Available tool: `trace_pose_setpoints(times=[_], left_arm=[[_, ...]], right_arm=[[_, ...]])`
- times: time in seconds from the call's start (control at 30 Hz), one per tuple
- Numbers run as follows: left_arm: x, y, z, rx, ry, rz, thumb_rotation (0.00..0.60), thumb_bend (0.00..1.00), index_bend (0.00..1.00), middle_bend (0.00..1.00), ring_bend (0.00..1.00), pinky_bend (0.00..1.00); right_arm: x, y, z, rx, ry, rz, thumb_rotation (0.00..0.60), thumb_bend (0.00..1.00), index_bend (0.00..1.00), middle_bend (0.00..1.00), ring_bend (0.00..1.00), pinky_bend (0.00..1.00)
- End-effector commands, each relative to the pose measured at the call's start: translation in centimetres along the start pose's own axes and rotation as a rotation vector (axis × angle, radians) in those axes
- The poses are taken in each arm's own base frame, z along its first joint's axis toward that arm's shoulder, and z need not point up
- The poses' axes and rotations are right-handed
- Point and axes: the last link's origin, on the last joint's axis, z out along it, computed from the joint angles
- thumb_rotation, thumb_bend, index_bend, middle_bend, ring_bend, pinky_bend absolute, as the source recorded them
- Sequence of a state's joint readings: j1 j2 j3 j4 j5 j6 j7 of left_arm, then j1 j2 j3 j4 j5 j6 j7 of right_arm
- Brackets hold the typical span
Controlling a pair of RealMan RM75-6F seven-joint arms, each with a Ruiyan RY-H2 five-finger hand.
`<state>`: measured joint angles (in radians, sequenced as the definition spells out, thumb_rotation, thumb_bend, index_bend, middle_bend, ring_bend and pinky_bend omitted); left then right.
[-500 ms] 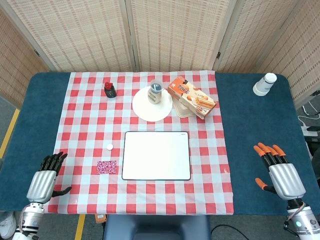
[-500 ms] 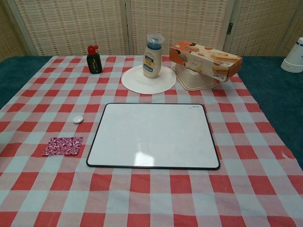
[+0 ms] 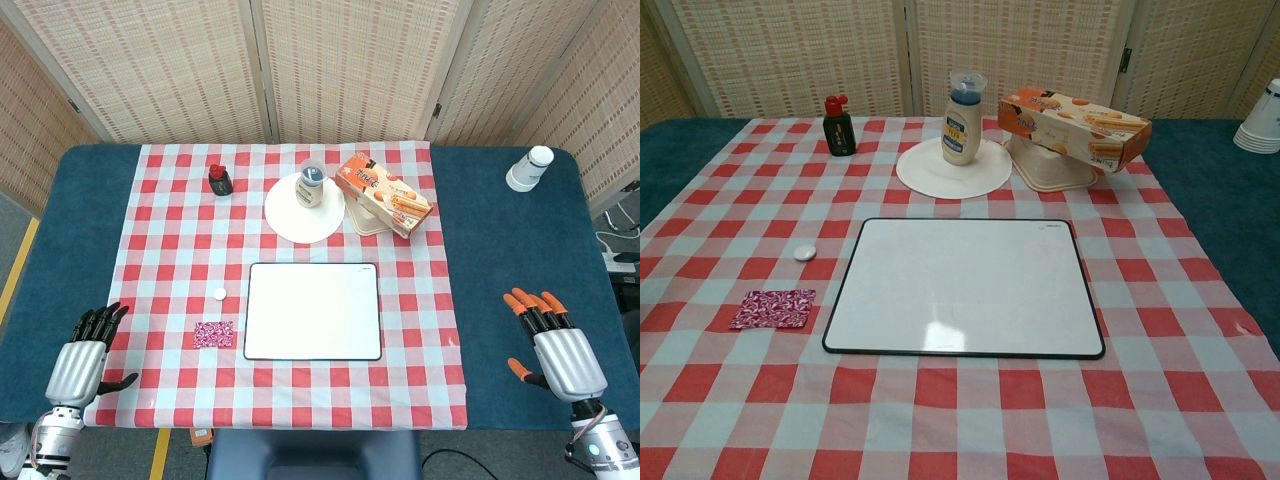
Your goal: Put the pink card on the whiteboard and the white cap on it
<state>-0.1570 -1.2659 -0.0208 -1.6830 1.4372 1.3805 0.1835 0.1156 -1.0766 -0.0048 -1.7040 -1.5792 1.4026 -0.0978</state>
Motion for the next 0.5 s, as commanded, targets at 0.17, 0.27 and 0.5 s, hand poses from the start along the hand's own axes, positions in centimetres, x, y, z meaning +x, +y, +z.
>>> trace_pose_setpoints(times=[0.17, 0.27, 0.5], left_arm=[[0.4, -0.2, 0.4, -0.006, 0.015, 0.008, 0.6, 0.11, 0.0, 0.0, 0.0, 0.0], [0.8, -0.2, 0.3, -0.013, 0.036, 0.013, 0.6, 0.11, 0.0, 0.0, 0.0, 0.0], [1.1, 0.3, 0.3, -0.091, 0.133, 0.023, 0.6, 0.13, 0.01, 0.38, 0.53, 0.72]], right_arm=[[0.2, 0.0, 0.3, 0.0, 0.013, 0.0, 0.6, 0.19, 0.09, 0.03, 0.0, 0.09], [0.0, 0.0, 0.4, 0.0, -0.004, -0.001, 0.6, 0.19, 0.09, 0.03, 0.0, 0.09], [0.0, -0.1, 0.1, 0.004, -0.004, -0.002, 0.6, 0.19, 0.09, 0.03, 0.0, 0.09]])
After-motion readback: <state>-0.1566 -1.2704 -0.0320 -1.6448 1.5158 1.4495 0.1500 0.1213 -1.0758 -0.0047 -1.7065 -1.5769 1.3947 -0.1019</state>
